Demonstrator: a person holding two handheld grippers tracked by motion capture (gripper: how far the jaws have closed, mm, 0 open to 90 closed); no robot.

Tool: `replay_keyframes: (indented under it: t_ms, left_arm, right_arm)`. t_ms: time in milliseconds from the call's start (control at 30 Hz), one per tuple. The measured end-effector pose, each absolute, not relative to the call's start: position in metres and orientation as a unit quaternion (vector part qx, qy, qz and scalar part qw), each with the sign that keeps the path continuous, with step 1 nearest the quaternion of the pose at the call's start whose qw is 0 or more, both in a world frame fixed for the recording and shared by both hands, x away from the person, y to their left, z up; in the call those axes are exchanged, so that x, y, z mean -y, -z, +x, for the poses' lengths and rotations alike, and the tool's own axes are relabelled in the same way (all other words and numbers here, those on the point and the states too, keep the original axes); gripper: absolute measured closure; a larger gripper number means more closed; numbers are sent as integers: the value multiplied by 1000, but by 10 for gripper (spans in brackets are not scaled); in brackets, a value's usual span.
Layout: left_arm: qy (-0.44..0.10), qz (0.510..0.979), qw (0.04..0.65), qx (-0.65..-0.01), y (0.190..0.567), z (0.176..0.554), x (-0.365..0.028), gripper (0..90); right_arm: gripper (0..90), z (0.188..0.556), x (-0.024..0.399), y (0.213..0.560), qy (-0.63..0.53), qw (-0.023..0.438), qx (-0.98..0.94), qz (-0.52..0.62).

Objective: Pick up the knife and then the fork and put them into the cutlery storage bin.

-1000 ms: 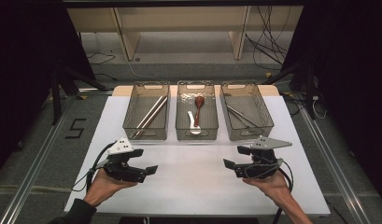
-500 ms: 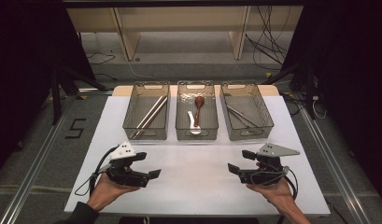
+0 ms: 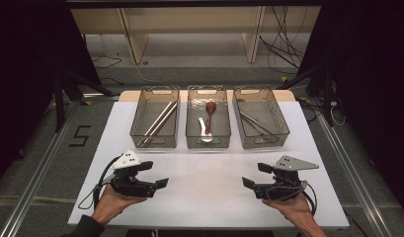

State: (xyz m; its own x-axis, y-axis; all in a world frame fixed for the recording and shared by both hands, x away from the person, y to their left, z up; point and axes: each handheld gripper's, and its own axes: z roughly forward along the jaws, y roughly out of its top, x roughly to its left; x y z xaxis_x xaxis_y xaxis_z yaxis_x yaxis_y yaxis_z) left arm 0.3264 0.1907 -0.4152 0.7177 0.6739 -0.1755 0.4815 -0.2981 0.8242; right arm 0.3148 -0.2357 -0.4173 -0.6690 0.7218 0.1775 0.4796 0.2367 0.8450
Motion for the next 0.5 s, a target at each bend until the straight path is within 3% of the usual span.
replay_keyframes:
  t_ms: [500]
  left_arm:
    - [-99, 798, 469, -365, 416, 328, -191, 152]
  right_arm:
    - [219, 316, 236, 417, -484, 130, -774, 387]
